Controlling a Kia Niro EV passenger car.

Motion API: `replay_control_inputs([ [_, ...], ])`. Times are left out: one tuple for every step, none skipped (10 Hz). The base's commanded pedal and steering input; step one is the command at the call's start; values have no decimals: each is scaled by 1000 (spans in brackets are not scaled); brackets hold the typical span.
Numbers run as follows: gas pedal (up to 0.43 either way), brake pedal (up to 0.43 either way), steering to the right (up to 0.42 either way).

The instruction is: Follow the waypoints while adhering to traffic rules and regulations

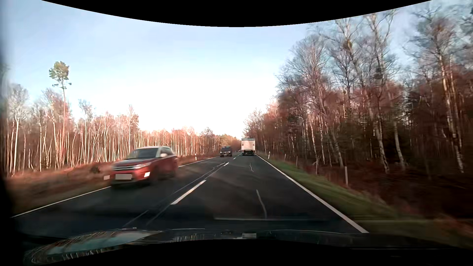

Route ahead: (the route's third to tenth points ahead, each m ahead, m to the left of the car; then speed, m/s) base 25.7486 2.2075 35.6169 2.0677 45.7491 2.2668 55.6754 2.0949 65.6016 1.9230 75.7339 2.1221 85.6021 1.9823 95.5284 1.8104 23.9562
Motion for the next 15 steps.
replay_control_inputs([
  [0, 0, -3],
  [0, 0, -3],
  [0, 0, -3],
  [0, 0, -3],
  [39, 0, -3],
  [59, 0, -3],
  [79, 0, -3],
  [79, 0, -3],
  [79, 0, -3],
  [79, 0, -2],
  [79, 0, -2],
  [79, 0, -2],
  [79, 0, -2],
  [79, 0, -2],
  [79, 0, -2],
])
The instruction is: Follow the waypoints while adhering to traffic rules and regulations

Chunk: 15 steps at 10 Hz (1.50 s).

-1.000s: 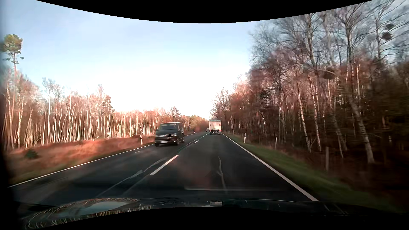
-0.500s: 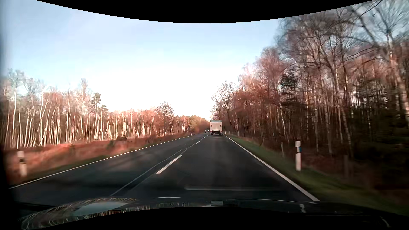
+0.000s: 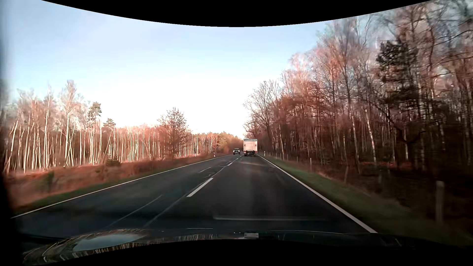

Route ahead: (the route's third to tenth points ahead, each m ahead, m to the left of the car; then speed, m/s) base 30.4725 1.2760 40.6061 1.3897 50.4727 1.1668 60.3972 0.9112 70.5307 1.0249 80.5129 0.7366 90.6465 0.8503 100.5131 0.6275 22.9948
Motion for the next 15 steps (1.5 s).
replay_control_inputs([
  [87, 0, -2],
  [98, 0, -2],
  [110, 0, -1],
  [110, 0, 0],
  [118, 0, 0],
  [118, 0, -1],
  [118, 0, 0],
  [118, 0, 0],
  [130, 0, 0],
  [130, 0, 0],
  [150, 0, 0],
  [150, 0, 0],
  [157, 0, 0],
  [157, 0, 0],
  [169, 0, 0],
])
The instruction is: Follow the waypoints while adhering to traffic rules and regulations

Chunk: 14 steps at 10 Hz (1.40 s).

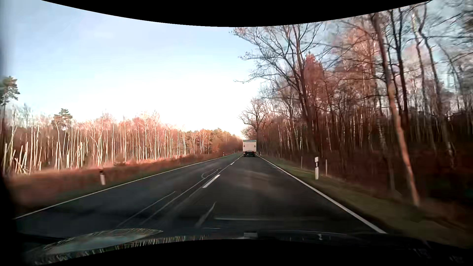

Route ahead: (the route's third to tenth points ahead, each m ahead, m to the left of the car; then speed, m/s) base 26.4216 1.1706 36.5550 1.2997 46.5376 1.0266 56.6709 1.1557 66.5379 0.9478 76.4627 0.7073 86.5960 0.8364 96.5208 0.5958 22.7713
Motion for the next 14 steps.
replay_control_inputs([
  [169, 0, 0],
  [177, 0, 0],
  [177, 0, 0],
  [177, 0, 0],
  [177, 0, 0],
  [177, 0, 0],
  [177, 0, -1],
  [177, 0, -1],
  [177, 0, -1],
  [177, 0, -1],
  [177, 0, -2],
  [177, 0, -1],
  [177, 0, -1],
  [177, 0, -2],
])
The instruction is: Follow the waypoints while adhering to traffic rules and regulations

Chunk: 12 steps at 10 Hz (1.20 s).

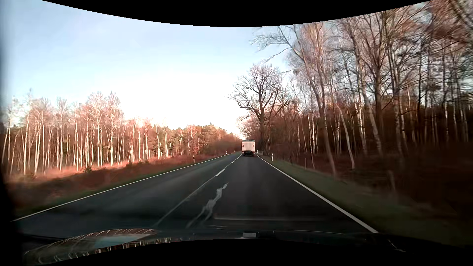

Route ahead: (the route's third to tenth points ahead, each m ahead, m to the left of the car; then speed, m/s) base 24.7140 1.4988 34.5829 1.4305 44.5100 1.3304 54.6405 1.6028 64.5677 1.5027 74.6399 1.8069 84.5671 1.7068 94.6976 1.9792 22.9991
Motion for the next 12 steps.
replay_control_inputs([
  [177, 0, -1],
  [177, 0, -2],
  [177, 0, -2],
  [177, 0, -1],
  [177, 0, -2],
  [177, 0, -2],
  [177, 0, -2],
  [177, 0, -1],
  [177, 0, -2],
  [177, 0, -2],
  [177, 0, -2],
  [177, 0, -2],
])
